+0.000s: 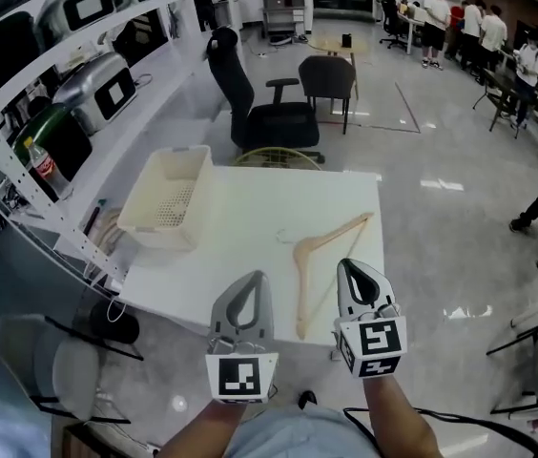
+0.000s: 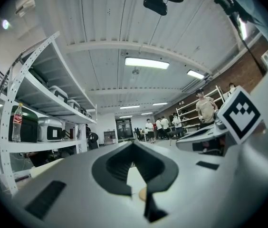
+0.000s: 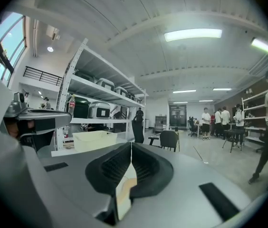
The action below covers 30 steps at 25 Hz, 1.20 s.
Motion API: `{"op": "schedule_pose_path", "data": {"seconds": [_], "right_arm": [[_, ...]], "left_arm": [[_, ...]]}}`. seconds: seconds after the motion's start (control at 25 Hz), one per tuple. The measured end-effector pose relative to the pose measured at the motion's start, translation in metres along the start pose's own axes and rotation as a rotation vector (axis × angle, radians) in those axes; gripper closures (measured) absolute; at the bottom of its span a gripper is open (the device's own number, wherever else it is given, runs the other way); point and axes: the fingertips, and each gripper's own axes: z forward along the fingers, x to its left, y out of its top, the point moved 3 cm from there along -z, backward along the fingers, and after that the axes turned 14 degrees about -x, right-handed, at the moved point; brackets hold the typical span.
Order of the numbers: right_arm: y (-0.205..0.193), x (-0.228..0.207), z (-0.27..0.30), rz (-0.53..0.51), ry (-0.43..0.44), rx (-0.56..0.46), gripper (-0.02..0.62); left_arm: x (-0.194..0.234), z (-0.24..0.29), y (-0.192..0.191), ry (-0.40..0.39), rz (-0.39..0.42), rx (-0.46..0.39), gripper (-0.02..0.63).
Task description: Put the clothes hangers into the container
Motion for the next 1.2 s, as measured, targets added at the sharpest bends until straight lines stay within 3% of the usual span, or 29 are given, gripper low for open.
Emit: {"op": "schedule_pose_path", "data": {"seconds": [0.6,0.84,1.2], "right_arm": [[-0.012,-0.007,0.083,-0.047,-0.082,0.031,0.583],[-0.040,-0.007,0.103,-0.031,-0.127,0.096,0.583],[-0.114,0.012,0.110,0.036,-0.160,0.268,0.583]], "left_arm": [[0.072,0.068,-0.041,-0.026,-0.045,-0.004,0.594],[0.084,0.090,-0.062,-0.086,-0.072,0.015,0.595],[0.090,0.097,-0.114,-0.163,-0.128,0.128,0.594]]}}
